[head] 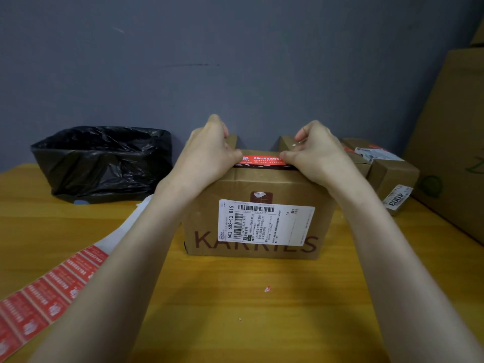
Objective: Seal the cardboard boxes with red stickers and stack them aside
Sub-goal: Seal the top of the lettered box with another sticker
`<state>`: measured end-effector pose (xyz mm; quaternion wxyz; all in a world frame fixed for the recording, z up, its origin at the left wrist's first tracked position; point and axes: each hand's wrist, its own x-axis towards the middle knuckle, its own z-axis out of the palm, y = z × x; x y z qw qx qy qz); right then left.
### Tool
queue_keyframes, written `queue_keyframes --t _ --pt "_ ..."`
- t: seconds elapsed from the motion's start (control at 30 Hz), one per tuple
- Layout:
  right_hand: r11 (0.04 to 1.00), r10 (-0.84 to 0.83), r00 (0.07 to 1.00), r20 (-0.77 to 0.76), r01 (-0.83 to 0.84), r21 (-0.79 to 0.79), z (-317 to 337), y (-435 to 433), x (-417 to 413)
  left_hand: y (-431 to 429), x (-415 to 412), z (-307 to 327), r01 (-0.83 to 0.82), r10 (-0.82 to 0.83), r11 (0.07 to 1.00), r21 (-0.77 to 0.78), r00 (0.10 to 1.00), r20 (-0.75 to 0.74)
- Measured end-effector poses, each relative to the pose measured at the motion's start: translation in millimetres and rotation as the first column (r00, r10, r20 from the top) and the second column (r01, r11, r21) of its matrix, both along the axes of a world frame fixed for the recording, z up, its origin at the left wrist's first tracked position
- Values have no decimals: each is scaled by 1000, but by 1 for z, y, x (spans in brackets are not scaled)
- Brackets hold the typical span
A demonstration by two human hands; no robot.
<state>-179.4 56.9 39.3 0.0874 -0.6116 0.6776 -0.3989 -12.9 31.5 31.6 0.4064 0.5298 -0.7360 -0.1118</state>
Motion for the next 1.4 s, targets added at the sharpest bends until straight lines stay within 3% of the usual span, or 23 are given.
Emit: queue_keyframes --t 1.4 --pt "1000 -3 998 -58 1 -30 -1 3 1 0 -2 -4 -23 33 995 -98 995 96"
